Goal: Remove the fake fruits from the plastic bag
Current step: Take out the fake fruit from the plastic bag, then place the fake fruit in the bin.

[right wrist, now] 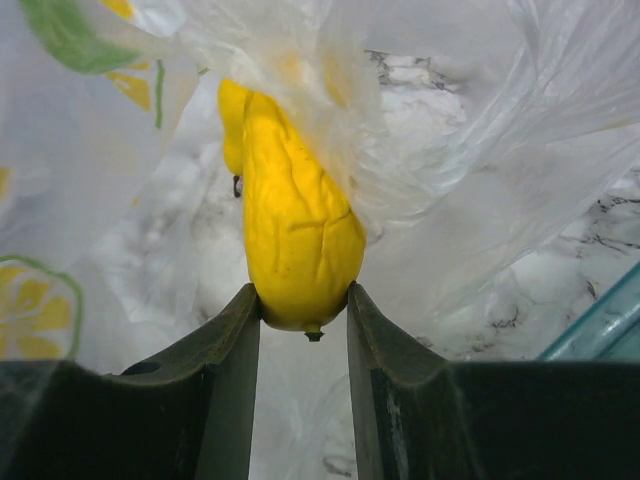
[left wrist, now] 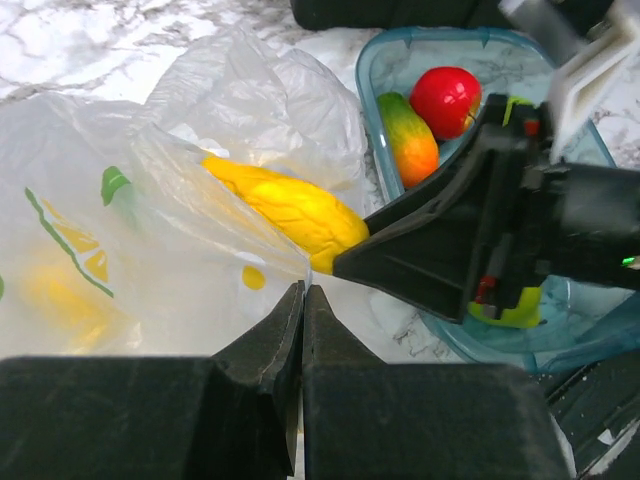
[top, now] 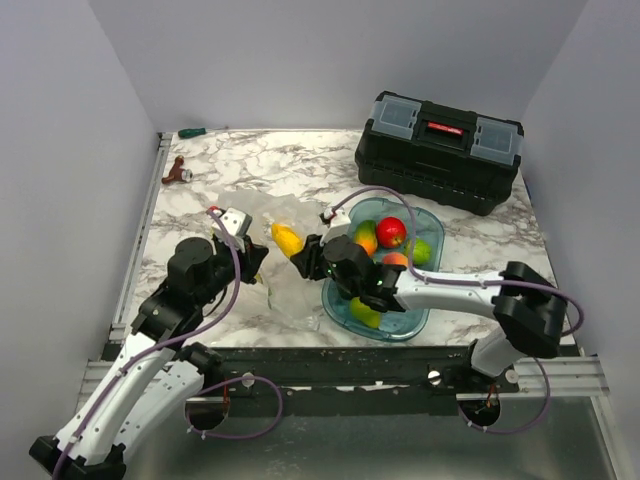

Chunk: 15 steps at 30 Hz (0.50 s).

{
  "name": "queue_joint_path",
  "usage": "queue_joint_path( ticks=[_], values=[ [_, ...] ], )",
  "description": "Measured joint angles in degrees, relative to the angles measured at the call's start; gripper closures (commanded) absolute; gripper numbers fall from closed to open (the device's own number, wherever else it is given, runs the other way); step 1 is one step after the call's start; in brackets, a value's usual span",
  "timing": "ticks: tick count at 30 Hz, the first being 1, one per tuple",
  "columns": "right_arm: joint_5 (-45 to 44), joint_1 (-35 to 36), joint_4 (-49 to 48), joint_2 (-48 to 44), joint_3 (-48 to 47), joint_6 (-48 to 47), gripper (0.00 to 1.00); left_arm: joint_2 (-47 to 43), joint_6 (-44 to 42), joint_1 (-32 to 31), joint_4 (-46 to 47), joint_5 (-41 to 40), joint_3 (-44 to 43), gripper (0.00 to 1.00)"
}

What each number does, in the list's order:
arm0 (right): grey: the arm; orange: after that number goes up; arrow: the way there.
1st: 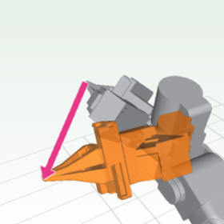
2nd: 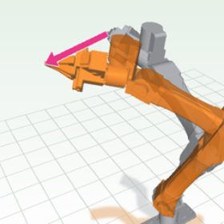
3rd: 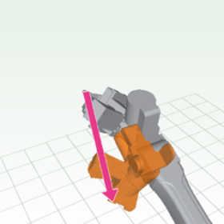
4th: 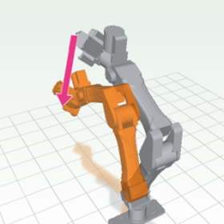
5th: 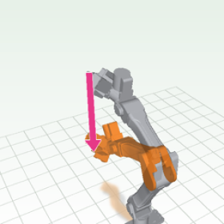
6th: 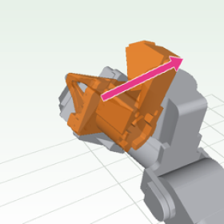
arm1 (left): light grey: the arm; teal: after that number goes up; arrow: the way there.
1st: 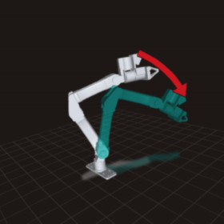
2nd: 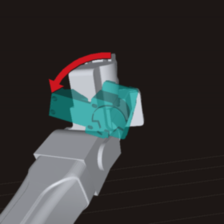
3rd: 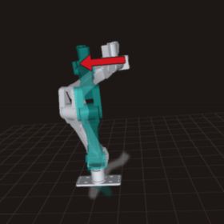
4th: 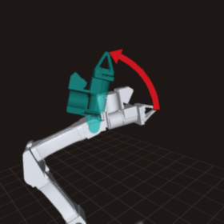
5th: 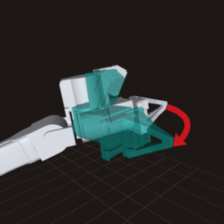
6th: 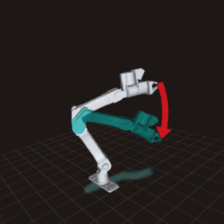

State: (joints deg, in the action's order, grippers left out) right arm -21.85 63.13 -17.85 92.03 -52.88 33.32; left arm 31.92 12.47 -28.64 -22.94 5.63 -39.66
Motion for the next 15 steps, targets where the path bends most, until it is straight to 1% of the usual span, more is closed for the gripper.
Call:
queue_joint_path(
  ticks=[2, 6, 10, 15],
  values=[
    [1.22, 0.0, 1.79, -2.69, 0.57, 0.81, 0.98, 1.66, 0.28, -0.81, -0.17, 0.0, -0.44, 1.0],
    [3.65, 0.02, 7.58, -11.8, 3.5, 3.19, 0.98, 2.71, 0.42, -1.11, -1.22, -0.83, -0.87, 1.0],
    [3.65, 0.02, 15.39, -21.29, 5.49, 5.9, 0.99, 0.15, 0.15, -1.11, -2.29, -3.39, -0.87, 1.0],
    [1.25, 0.02, 28.83, -33.59, 6.58, 10.56, 0.99, -2.75, -0.24, -1.11, -2.38, -5.27, -0.85, 1.0]
  ],
)
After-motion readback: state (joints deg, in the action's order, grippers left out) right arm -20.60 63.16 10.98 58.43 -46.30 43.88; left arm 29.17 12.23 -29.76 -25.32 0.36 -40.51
